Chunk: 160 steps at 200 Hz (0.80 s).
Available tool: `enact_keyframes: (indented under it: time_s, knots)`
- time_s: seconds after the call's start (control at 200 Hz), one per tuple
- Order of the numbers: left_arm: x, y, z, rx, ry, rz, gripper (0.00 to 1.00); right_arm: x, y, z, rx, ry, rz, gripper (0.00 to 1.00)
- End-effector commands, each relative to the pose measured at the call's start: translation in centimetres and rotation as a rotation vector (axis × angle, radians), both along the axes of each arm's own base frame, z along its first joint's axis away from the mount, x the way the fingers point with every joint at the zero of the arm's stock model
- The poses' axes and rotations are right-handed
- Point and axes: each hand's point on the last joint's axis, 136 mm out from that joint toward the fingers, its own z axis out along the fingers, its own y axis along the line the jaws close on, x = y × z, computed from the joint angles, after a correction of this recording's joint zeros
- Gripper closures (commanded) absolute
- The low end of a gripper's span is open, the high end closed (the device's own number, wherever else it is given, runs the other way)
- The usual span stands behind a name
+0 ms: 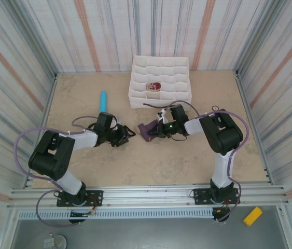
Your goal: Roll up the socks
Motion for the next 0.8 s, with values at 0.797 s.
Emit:
enact_keyframes:
  time_s: [0.797]
  knots:
    - [2.7,-5.8,-0.9,0.071,-0.038,-0.024,0.43,-2.6,-4.4,-6.9,-0.294,0.257,-0.169,1.00]
